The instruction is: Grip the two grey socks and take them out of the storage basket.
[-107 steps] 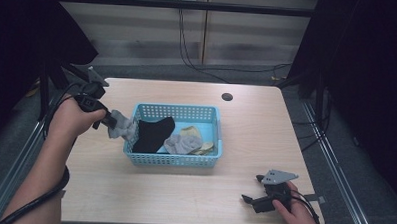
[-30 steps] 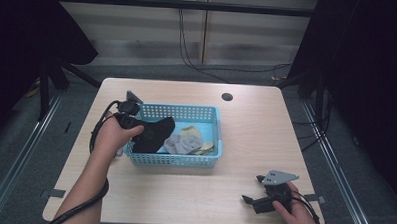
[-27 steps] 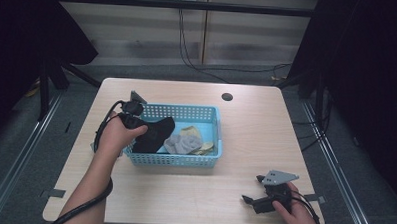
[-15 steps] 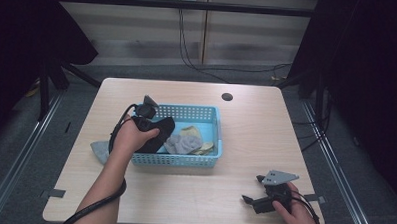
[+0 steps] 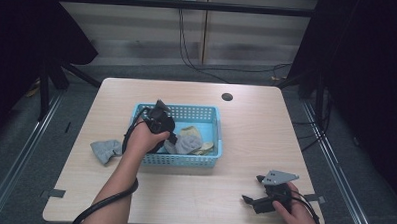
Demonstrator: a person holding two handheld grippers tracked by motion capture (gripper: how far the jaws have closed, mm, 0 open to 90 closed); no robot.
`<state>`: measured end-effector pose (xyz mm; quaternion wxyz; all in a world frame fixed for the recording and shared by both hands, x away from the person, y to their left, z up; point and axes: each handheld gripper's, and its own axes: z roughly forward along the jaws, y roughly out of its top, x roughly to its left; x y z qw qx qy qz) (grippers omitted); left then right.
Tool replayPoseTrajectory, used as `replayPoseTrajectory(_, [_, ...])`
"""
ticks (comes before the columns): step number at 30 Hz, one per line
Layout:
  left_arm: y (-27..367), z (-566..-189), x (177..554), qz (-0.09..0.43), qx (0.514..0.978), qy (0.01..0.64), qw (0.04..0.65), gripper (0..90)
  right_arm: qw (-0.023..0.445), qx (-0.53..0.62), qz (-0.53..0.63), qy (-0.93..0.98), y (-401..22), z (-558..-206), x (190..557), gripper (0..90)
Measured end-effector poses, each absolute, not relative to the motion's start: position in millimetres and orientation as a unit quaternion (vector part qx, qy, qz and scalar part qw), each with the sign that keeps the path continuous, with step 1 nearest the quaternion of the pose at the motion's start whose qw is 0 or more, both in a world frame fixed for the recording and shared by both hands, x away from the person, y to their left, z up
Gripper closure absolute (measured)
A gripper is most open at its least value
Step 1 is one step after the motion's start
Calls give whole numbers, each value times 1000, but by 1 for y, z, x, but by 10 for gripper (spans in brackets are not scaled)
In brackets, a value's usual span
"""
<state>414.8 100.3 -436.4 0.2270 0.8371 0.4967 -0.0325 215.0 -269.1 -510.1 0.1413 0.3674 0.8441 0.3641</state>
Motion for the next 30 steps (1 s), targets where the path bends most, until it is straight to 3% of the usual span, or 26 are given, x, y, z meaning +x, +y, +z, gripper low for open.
replayPoseTrajectory(21, [80,-466,420,-74,827,515,213,419,140,369,364,844,-269,-510,215,107])
replayPoseTrajectory(25, [77,-468,420,-72,827,518,205,484,140,369,364,844,-269,-510,215,107])
replayPoseTrajectory(30, [78,-469,422,-72,833,513,193,667,140,368,364,844,-269,-510,215,107])
